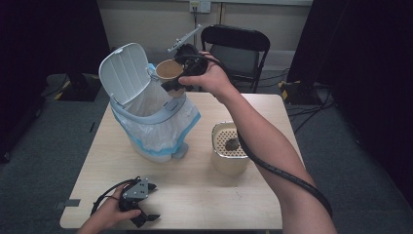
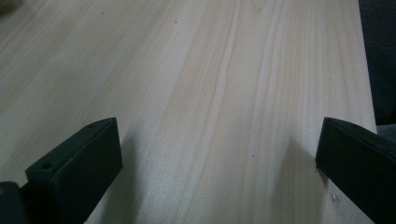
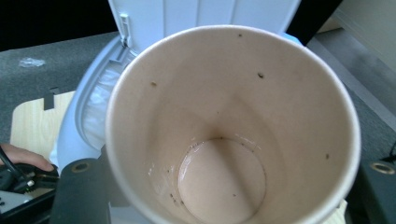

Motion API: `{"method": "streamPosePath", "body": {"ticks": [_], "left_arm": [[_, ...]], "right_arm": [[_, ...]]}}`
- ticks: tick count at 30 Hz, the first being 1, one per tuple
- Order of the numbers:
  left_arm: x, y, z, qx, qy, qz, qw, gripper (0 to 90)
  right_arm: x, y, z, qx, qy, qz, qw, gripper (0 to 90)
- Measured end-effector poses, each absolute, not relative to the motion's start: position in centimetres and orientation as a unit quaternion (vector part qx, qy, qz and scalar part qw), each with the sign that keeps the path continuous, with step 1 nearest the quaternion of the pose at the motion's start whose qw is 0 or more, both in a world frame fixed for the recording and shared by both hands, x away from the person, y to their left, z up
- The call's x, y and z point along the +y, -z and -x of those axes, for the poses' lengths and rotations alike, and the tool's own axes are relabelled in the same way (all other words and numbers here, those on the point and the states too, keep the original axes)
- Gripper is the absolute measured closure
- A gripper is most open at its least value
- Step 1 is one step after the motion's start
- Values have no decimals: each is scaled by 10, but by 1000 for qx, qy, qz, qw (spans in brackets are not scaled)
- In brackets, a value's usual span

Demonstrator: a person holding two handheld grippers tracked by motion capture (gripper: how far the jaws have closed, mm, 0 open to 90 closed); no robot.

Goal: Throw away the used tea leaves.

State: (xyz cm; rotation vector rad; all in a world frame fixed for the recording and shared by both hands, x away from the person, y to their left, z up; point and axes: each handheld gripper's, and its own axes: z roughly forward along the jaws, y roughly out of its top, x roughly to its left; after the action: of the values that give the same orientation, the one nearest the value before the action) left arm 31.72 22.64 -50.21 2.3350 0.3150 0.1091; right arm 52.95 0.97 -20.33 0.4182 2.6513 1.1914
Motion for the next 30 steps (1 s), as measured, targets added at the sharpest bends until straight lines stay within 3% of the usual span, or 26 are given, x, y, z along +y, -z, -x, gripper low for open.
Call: {"method": "streamPosePath", "body": {"ticks": [27,30], "left_arm": [[226,502,-317,125,-42,-915,382,0],[226,502,-317,125,-43,-915,382,0]], "right_arm": [[65,234,-545,898,-414,-133,68,276],[69,238,-545,896,-417,-144,55,243]]}}
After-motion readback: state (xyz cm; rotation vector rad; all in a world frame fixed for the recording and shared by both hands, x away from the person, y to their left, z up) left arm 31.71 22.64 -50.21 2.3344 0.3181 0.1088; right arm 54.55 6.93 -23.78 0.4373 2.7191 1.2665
